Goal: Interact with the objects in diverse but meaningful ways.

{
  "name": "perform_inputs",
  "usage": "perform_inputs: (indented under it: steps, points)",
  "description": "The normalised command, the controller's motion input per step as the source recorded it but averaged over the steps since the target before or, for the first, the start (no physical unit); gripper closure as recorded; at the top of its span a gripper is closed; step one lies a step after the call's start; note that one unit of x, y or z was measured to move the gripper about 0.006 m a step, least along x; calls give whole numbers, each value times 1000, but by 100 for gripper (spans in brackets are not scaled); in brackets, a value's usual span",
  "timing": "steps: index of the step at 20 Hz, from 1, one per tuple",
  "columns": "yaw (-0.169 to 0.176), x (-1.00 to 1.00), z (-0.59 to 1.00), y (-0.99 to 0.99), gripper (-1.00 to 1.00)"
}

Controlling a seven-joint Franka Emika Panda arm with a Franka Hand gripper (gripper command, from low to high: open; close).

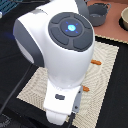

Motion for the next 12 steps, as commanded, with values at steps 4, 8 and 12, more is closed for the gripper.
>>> perform_inputs:
  steps: [4,8,12]
  points:
    - [27,-1000,-59,164,100]
    - [19,-1000,-64,144,100]
    - [13,-1000,-42,101,100]
